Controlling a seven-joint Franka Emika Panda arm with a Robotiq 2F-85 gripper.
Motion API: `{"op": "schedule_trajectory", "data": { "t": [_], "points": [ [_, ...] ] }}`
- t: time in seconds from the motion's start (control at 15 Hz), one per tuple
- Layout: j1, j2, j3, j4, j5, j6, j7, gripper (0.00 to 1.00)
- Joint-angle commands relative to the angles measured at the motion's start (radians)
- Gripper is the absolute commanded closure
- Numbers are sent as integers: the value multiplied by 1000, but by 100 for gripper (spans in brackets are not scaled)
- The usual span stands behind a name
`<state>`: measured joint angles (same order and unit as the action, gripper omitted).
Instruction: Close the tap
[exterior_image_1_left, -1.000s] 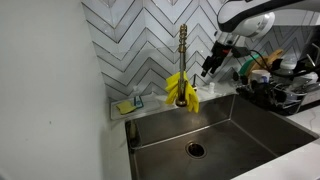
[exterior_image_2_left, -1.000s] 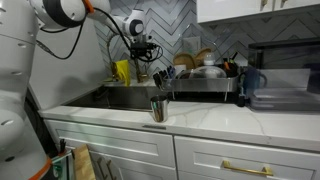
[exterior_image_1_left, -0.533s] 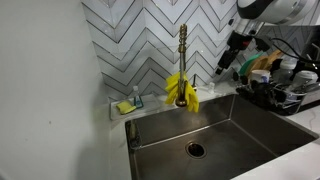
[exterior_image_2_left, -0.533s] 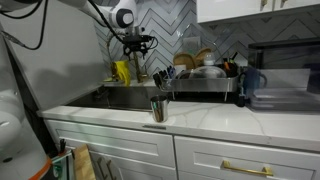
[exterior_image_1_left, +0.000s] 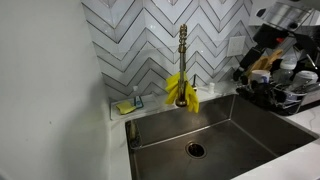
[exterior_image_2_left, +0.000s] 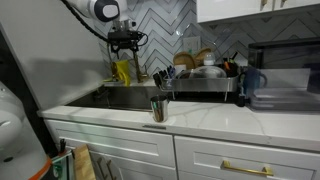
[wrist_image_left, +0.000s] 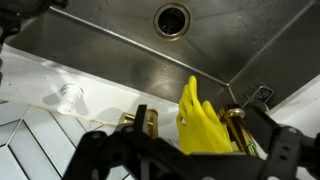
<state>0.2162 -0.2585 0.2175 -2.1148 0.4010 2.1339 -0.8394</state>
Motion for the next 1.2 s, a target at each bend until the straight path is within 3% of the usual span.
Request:
{"op": "schedule_trajectory", "data": {
  "t": [0.0, 0.73, 1.13],
  "points": [
    [38, -136, -59, -128, 27, -39, 8, 0],
    [98, -267, -124, -222, 11, -228, -8, 0],
    [91, -230, -117, -185, 1, -206, 13, 0]
  ]
}}
